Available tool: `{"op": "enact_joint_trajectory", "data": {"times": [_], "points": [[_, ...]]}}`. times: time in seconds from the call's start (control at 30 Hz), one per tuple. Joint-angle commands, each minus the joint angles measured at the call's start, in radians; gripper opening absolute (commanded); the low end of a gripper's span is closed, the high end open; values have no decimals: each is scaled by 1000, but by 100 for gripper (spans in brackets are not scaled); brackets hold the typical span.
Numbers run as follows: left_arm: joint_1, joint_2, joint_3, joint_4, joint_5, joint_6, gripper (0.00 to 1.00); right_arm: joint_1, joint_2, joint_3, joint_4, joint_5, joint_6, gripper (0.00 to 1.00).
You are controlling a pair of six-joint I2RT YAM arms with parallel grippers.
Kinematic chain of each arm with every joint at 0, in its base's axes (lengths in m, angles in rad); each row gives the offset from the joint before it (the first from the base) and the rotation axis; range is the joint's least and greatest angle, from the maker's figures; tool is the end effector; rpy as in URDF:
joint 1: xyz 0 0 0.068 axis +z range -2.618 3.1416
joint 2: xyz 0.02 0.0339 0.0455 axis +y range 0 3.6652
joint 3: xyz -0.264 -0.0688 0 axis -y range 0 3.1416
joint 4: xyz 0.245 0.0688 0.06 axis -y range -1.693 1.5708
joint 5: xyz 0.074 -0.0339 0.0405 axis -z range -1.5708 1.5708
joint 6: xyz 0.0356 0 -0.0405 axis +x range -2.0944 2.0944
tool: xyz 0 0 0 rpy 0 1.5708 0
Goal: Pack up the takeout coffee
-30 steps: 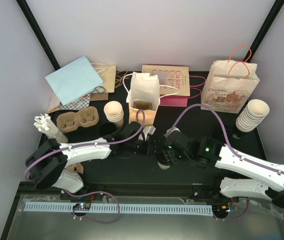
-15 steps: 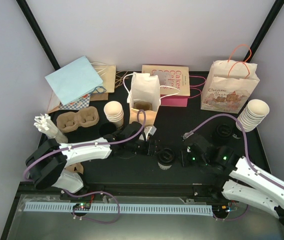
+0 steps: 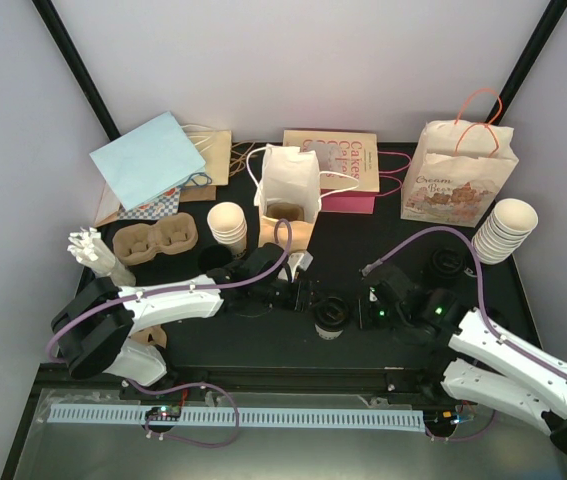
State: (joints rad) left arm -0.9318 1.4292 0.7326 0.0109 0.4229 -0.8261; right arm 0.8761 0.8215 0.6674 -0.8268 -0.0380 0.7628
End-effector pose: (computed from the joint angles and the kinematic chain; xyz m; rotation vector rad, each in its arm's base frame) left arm 0.1622 -0.2427 0.1963 0.3984 2.5628 -1.2950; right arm 0.0965 0.1180 0.2374 -0.1682 2.6905 0.6335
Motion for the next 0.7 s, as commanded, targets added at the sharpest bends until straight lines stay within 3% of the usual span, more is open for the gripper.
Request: {"op": "enact_joint_trajectory", "data": {"times": [0.0, 0.67], "points": [[-10, 28, 22, -62, -24, 20, 50, -11, -13, -18, 12, -8, 2, 12], [-22, 44, -4, -32, -23, 8, 48, -14, 22, -150, 60, -116, 30, 9]]}}
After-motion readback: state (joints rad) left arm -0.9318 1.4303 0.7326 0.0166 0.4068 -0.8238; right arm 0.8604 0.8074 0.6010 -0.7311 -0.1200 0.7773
